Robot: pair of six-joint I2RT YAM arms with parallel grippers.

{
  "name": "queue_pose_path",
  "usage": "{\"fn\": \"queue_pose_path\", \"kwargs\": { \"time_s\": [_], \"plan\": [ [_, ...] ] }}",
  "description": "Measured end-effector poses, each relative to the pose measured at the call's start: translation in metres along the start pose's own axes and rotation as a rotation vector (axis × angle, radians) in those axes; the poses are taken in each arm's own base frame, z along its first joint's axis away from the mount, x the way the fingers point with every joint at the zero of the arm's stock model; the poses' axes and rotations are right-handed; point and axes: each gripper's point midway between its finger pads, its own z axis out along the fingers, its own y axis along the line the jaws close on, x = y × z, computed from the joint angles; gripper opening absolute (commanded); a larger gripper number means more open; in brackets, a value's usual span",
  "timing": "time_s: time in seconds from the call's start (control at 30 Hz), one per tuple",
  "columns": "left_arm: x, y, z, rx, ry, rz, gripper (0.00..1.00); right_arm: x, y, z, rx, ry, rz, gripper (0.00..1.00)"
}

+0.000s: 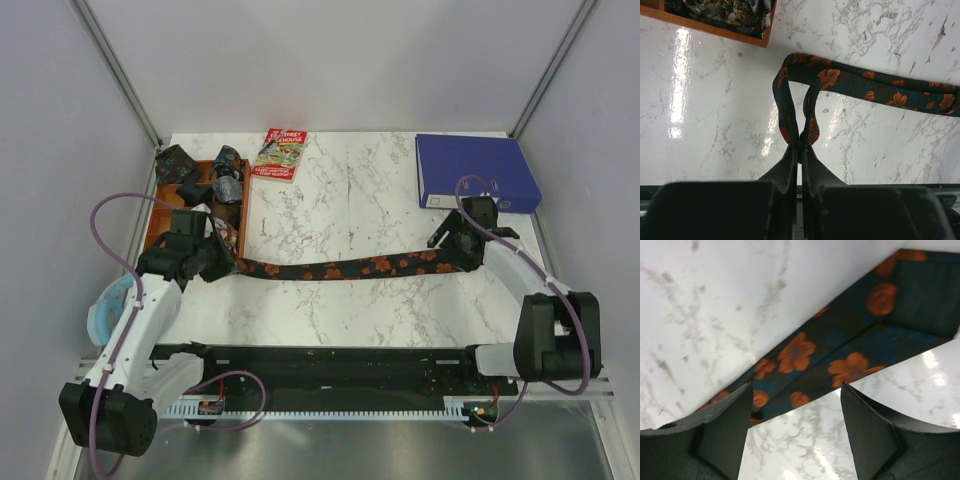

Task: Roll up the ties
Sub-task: Flatten out the tie at the center of the board.

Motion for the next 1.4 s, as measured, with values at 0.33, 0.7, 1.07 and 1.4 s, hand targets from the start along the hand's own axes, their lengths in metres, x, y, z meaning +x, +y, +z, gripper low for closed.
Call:
{"fn": "queue_pose_path", "kwargs": {
  "time_s": [0.33, 0.7, 1.07, 1.4],
  "plan": [
    [0.002, -0.003, 0.0, 0.023, 0.016, 0.001, 0.02, 0.075, 0.12, -0.023, -0.332, 0.083, -0.094, 0.31],
    [0.016, -0.006, 0.004, 0.065, 0.071, -0.005, 0.02, 0.122, 0.123, 0.025, -0.27, 0.221, -0.094, 0.28],
    [0.044, -0.026, 0.004, 0.235, 0.139, -0.065, 0.02, 0.08, 0.075, 0.036, -0.148, 0.128, -0.084, 0.31],
    [0.075, -0.058, 0.002, 0.421, 0.196, -0.135, 0.02, 0.033, -0.003, 0.029, 0.1, 0.032, -0.097, 0.33]
  ]
}}
